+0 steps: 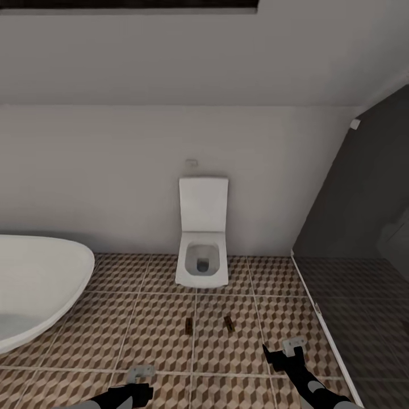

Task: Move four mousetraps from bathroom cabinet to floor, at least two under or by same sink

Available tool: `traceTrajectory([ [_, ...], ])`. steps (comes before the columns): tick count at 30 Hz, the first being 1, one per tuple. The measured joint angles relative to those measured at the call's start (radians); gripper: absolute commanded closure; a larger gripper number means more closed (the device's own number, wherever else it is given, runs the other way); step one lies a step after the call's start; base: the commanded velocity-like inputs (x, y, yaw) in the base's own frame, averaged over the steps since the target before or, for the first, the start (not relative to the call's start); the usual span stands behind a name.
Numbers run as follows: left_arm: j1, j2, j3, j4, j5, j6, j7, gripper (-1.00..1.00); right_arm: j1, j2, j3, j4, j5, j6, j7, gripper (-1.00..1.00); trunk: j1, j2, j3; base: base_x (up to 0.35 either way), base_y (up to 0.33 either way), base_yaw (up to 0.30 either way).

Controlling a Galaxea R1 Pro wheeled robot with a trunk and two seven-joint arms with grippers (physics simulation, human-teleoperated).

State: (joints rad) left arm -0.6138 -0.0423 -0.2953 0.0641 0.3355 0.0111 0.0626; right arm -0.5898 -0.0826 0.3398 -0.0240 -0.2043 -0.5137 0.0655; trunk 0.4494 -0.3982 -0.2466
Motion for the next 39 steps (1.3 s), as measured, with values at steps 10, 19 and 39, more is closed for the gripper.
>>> traceTrajectory([
  [10, 0.0, 0.0, 0.0, 0.0, 0.0, 0.0, 0.0, -1.0, 0.0, 0.0, 0.0, 0.0, 0.0, 0.0, 0.0, -1.0, 0.0, 0.0, 0.015, 0.0, 0.0, 0.0],
  [19, 0.0, 0.0, 0.0, -0.002, 0.0, 0.0, 0.0, -1.0, 0.0, 0.0, -0.001, 0.0, 0.0, 0.001, -0.001, -1.0, 0.0, 0.0, 0.029, 0.0, 0.0, 0.0],
  [39, -0.001, -0.073, 0.007, -0.279, -0.002, 0.202, 0.126, -1.0, 0.0, 0.01, -0.011, -0.041, -0.003, 0.222, -0.119, -1.0, 0.0, 0.0, 0.037, 0.0, 0.0, 0.0],
])
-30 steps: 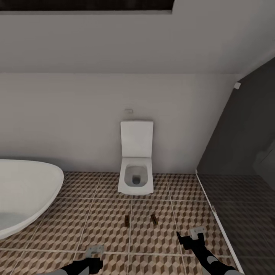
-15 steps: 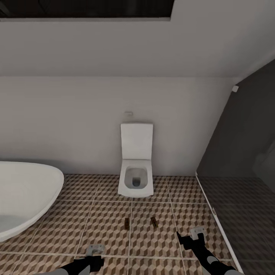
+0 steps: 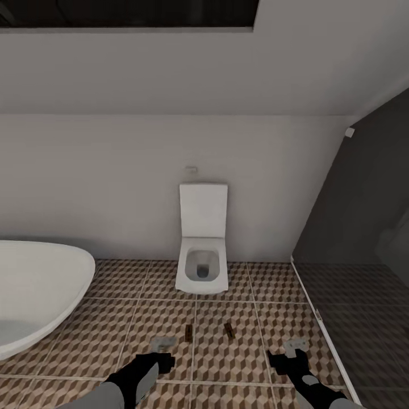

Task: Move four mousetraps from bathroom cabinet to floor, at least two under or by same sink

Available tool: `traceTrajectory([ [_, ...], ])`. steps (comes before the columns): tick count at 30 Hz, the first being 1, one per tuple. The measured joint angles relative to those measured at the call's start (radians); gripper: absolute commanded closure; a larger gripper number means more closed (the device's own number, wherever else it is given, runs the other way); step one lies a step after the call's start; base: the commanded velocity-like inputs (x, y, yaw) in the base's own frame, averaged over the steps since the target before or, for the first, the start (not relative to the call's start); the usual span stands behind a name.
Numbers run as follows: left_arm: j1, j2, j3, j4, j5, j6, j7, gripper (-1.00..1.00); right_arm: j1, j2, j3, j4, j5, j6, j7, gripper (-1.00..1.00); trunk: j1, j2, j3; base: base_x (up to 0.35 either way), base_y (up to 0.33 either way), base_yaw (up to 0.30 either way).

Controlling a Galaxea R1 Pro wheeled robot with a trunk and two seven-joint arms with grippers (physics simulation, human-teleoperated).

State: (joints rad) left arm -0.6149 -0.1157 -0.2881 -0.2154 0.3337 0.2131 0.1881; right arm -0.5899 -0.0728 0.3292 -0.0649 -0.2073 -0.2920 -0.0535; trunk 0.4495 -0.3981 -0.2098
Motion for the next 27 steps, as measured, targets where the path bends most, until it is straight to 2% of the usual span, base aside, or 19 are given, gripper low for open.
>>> traceTrajectory([
  [2, 0.0, -0.001, 0.001, -0.087, -0.001, 0.085, 0.043, -1.0, 0.0, -0.002, -0.001, -0.016, 0.0, 0.02, -0.006, -1.0, 0.0, 0.0, 0.0, 0.0, 0.0, 0.0],
  [5, 0.0, 0.01, 0.003, -0.171, -0.001, 0.152, 0.076, -1.0, 0.0, -0.007, -0.001, -0.029, 0.0, 0.03, -0.008, -1.0, 0.0, 0.0, 0.0, 0.0, 0.0, 0.0],
  [7, 0.0, 0.051, 0.004, -0.24, -0.002, 0.19, 0.09, -1.0, 0.0, -0.019, -0.002, -0.036, -0.001, 0.033, -0.003, -1.0, 0.0, 0.0, 0.0, 0.0, 0.0, 0.0],
  [8, 0.0, 0.086, 0.006, -0.277, -0.002, 0.205, 0.093, -1.0, 0.0, -0.037, -0.004, -0.038, -0.003, 0.033, 0.012, -1.0, 0.0, 0.0, 0.0, 0.0, 0.0, 0.0],
  [9, 0.001, 0.152, 0.021, -0.32, 0.005, 0.216, 0.085, -1.0, 0.0, -0.084, -0.014, -0.041, -0.01, 0.025, 0.08, -1.0, 0.0, 0.0, 0.0, 0.0, 0.0, 0.0],
  [10, 0.0, 0.197, 0.029, -0.327, 0.003, 0.219, 0.074, -1.0, 0.0, -0.102, -0.018, -0.042, -0.015, 0.022, 0.108, -1.0, 0.0, 0.0, 0.0, 0.0, 0.0, 0.0],
  [11, 0.0, 0.211, 0.038, -0.331, 0.007, 0.219, 0.059, -1.0, 0.0, -0.118, -0.027, -0.042, -0.02, 0.019, 0.142, -1.0, 0.0, 0.0, 0.0, 0.0, 0.0, 0.0],
  [12, 0.0, 0.247, 0.06, -0.336, 0.009, 0.22, 0.012, -1.0, 0.0, -0.148, -0.052, -0.042, -0.033, 0.015, 0.211, -1.0, 0.0, 0.0, 0.0, 0.0, 0.0, 0.0],
  [15, 0.0, 0.308, 0.09, -0.337, 0.012, 0.206, -0.101, -1.0, 0.0, -0.195, -0.096, -0.041, -0.059, 0.011, 0.319, -1.0, 0.0, 0.0, 0.0, 0.0, 0.0, 0.0],
  [16, 0.0, 0.328, 0.095, -0.336, 0.015, 0.193, -0.141, -1.0, 0.0, -0.209, -0.111, -0.039, -0.067, 0.01, 0.351, -1.0, 0.0, 0.0, 0.0, 0.0, 0.0, 0.0],
  [17, 0.001, 0.362, 0.103, -0.324, 0.018, 0.151, -0.226, -1.0, 0.0, -0.232, -0.14, -0.037, -0.08, 0.009, 0.403, -1.0, 0.0, 0.0, 0.0, 0.0, 0.0, 0.0],
  [18, 0.001, 0.379, 0.106, -0.311, 0.018, 0.119, -0.271, -1.0, 0.0, -0.243, -0.15, -0.036, -0.085, 0.008, 0.425, -1.0, 0.0, 0.0, 0.0, 0.0, 0.0, 0.0],
  [19, 0.002, 0.403, 0.111, -0.269, 0.016, 0.047, -0.348, -1.0, 0.0, -0.256, -0.166, -0.032, -0.092, 0.005, 0.455, -1.0, 0.0, 0.0, 0.0, 0.0, 0.0, 0.0],
  [20, 0.005, 0.425, 0.116, -0.152, 0.012, -0.093, -0.447, -1.0, 0.0, -0.269, -0.183, -0.02, -0.099, -0.009, 0.483, -1.0, 0.0, 0.0, 0.0, 0.0, 0.0, 0.0],
  [24, 0.006, 0.424, 0.12, -0.008, 0.01, -0.18, -0.499, -1.0, 0.0, -0.27, -0.189, 0.013, -0.103, -0.067, 0.482, -1.0, 0.0, 0.0, 0.0, 0.0, 0.0, 0.0],
  [25, 0.008, 0.413, 0.12, 0.099, 0.011, -0.294, -0.516, -1.0, 0.001, -0.257, -0.191, 0.037, -0.104, -0.142, 0.448, -1.0, 0.0, 0.0, 0.0, 0.0, 0.0, 0.0],
  [27, 0.007, 0.402, 0.121, 0.145, 0.011, -0.345, -0.518, -1.0, 0.0, -0.246, -0.192, 0.042, -0.105, -0.16, 0.431, -1.0, 0.0, 0.0, 0.0, 0.0, 0.0, 0.0],
])
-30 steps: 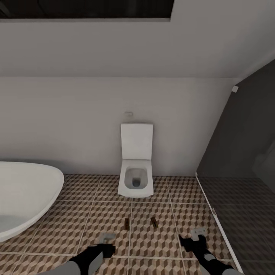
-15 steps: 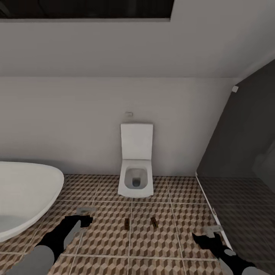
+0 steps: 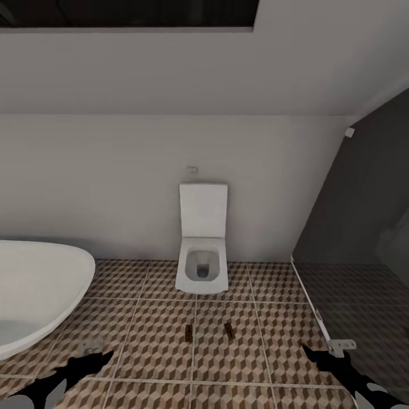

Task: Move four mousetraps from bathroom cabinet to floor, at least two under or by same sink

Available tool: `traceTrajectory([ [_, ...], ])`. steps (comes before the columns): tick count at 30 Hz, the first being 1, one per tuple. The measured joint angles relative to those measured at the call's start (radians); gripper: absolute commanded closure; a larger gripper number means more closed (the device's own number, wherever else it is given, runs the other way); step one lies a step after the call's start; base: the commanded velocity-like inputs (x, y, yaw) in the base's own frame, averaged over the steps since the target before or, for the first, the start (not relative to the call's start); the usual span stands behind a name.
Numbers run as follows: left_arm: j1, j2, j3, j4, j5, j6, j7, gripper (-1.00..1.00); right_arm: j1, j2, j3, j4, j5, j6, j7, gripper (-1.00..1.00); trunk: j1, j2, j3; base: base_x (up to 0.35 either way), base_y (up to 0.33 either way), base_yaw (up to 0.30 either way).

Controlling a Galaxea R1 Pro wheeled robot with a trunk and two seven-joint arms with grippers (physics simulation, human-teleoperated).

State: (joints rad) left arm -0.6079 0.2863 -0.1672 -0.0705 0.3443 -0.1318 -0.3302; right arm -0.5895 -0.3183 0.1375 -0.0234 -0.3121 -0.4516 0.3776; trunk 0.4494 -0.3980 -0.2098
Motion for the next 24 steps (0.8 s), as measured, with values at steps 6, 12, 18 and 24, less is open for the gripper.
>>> traceTrajectory([
  [6, 0.002, -0.047, 0.0, 0.121, -0.002, -0.095, 0.0, -1.0, 0.036, 0.086, 0.002, 0.006, 0.002, -0.071, -0.136, -1.0, 0.0, 0.0, 0.0, 0.0, 0.0, 0.0],
  [12, 0.017, -0.063, 0.0, 0.135, -0.003, -0.108, 0.004, -1.0, 0.062, 0.136, 0.0, 0.007, 0.002, -0.13, -0.195, -1.0, 0.0, 0.0, 0.0, 0.0, 0.0, 0.0],
  [18, 0.043, -0.105, 0.0, 0.139, -0.005, -0.171, 0.078, -1.0, 0.074, 0.176, 0.0, 0.007, 0.002, -0.148, -0.236, -1.0, 0.0, 0.0, 0.0, 0.0, 0.0, 0.0],
  [24, 0.082, -0.138, 0.0, 0.139, -0.008, -0.247, 0.181, -1.0, 0.079, 0.187, 0.0, 0.007, 0.002, -0.149, -0.265, -1.0, 0.0, 0.0, 0.0, 0.0, 0.0, 0.0],
])
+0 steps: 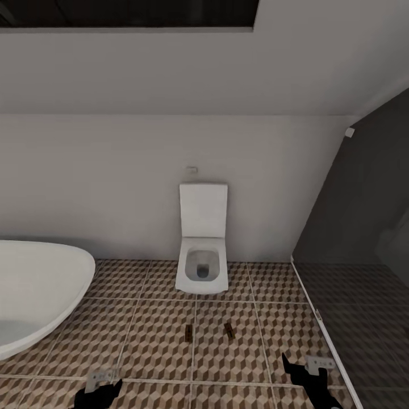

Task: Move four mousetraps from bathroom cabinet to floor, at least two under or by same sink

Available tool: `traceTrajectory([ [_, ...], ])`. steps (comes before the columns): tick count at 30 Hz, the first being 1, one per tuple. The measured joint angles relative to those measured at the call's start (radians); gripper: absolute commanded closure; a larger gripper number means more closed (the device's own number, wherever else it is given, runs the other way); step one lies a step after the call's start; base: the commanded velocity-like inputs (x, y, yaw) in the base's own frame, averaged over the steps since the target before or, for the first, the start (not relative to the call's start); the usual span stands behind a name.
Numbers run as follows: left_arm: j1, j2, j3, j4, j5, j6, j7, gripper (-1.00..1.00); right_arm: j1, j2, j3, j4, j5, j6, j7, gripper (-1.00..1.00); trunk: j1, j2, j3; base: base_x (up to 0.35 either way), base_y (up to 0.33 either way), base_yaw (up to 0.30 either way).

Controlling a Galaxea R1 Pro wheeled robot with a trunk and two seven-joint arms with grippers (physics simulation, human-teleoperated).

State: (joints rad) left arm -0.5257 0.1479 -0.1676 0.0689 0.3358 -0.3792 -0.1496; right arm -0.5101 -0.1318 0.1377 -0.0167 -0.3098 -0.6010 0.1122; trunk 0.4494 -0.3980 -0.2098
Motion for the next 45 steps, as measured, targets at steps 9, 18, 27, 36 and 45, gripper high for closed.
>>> traceTrajectory([
  [9, 0.008, -0.005, 0.0, 0.001, 0.001, -0.011, 0.019, -1.0, 0.003, 0.001, 0.0, 0.0, 0.0, 0.005, -0.003, -1.0, 0.0, 0.0, 0.0, 0.0, 0.0, 0.0],
  [18, 0.01, -0.006, 0.0, 0.002, 0.003, -0.011, 0.022, -1.0, 0.005, 0.002, 0.0, 0.0, 0.0, 0.007, -0.003, -1.0, 0.0, 0.0, 0.0, 0.0, 0.0, 0.0],
  [27, 0.011, -0.007, 0.0, 0.002, 0.003, -0.01, 0.022, -1.0, 0.005, 0.002, 0.0, 0.0, 0.0, 0.008, -0.005, -1.0, 0.0, 0.0, 0.0, 0.0, 0.0, 0.0],
  [36, 0.011, -0.007, 0.0, 0.003, 0.003, -0.01, 0.022, -1.0, 0.005, 0.002, 0.0, 0.0, 0.0, 0.008, -0.005, -1.0, 0.0, 0.0, 0.0, 0.0, 0.0, 0.0],
  [45, 0.011, -0.007, 0.0, 0.003, 0.003, -0.01, 0.022, -1.0, 0.005, 0.002, 0.0, 0.0, 0.0, 0.008, -0.005, -1.0, 0.0, 0.0, 0.0, 0.0, 0.0, 0.0],
])
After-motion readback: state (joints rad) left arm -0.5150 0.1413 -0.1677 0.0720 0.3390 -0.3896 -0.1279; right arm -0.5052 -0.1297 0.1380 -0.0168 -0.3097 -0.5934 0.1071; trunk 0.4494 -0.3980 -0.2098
